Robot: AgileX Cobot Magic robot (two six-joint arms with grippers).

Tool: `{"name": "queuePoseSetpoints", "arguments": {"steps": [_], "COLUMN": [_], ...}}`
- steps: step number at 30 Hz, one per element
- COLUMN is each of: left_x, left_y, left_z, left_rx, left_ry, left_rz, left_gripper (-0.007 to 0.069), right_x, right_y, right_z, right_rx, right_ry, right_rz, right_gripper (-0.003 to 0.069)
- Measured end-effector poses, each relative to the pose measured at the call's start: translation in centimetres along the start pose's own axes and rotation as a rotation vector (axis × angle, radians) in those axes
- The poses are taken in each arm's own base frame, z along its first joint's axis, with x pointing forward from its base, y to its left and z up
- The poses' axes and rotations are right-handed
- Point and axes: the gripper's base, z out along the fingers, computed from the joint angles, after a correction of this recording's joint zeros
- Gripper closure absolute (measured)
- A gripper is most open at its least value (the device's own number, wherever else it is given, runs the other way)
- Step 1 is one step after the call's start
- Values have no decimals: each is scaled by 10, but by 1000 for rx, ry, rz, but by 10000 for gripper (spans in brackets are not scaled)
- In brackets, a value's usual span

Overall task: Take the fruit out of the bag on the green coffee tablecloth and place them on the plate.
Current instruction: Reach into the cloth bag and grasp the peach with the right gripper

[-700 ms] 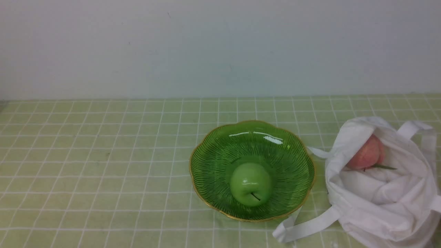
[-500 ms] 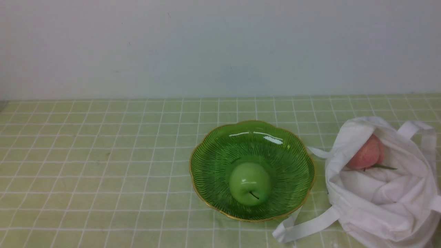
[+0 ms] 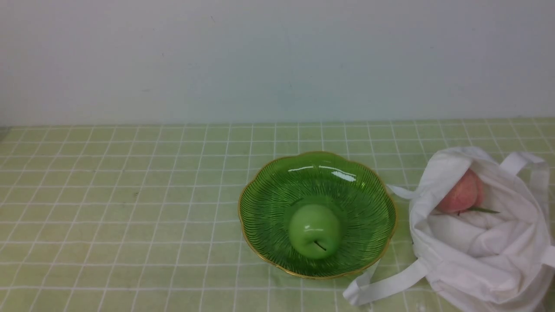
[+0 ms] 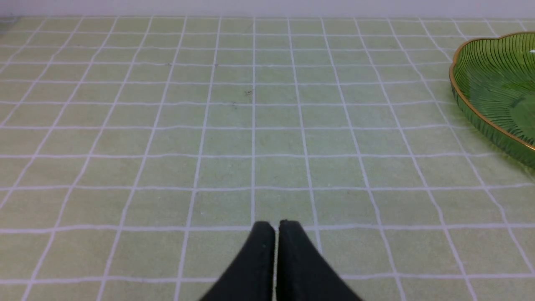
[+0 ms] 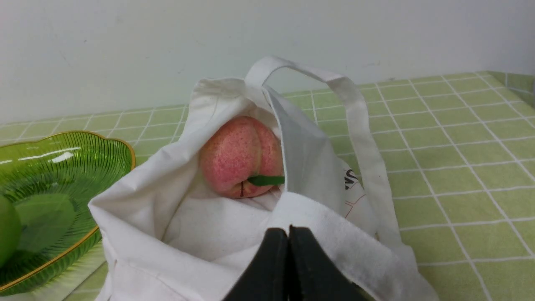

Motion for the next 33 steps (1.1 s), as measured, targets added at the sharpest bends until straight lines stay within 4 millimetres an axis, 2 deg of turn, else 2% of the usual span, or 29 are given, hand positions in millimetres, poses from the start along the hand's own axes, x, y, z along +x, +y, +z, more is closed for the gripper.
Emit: {"name": "queuePoseSetpoints", "arguments": {"steps": [30, 31, 32, 33], "left_x": [0, 0, 0, 0], "left_y": [0, 0, 0, 0], "left_z": [0, 0, 0, 0], "left_rx": [0, 0, 0, 0], "left_ry": [0, 0, 0, 0], "left_rz": [1, 1, 1, 1], "left_gripper": [632, 632, 632, 632], "right_x": [0, 0, 0, 0], "right_y": [0, 0, 3, 3], "right_z": [0, 0, 0, 0], "right_rx": [0, -4, -30, -30], "right_ry": [0, 0, -2, -2], "right_rz": [5, 30, 203, 214], "right_gripper": [673, 673, 673, 673]}}
